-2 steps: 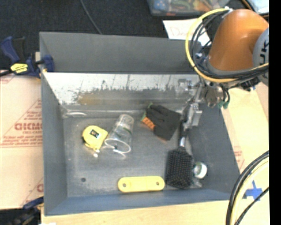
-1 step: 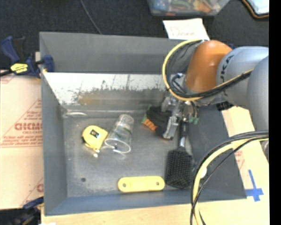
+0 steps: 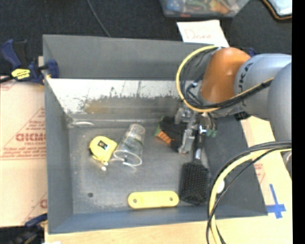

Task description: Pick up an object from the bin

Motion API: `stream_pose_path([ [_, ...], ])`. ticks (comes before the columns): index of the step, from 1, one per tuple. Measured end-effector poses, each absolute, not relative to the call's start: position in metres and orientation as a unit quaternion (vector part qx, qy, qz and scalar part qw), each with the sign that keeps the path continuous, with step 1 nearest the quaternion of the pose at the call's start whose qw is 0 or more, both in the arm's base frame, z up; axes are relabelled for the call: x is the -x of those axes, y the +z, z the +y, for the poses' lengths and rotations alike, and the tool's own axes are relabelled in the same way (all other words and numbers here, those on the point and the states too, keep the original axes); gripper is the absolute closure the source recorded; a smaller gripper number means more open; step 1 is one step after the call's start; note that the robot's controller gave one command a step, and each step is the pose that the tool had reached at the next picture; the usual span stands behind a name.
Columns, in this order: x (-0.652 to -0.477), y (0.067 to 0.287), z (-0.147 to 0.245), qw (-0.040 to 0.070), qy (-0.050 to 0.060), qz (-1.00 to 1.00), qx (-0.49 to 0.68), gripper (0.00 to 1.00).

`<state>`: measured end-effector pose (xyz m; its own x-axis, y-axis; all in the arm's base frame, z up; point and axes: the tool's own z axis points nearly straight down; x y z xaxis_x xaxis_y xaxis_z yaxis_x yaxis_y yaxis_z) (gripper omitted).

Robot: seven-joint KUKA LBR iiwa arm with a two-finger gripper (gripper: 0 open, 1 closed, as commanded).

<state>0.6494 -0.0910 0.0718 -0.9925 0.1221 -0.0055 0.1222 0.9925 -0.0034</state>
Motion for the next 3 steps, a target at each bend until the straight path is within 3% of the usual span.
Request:
stream_pose_path([
  [2,-0.6496,0.0728,-0.0916,0.002,-0.002,0.998,-0.061,0.00],
  [3,-0.6526,0.0762,-0.0917,0.007,-0.001,0.997,-0.073,1.00],
])
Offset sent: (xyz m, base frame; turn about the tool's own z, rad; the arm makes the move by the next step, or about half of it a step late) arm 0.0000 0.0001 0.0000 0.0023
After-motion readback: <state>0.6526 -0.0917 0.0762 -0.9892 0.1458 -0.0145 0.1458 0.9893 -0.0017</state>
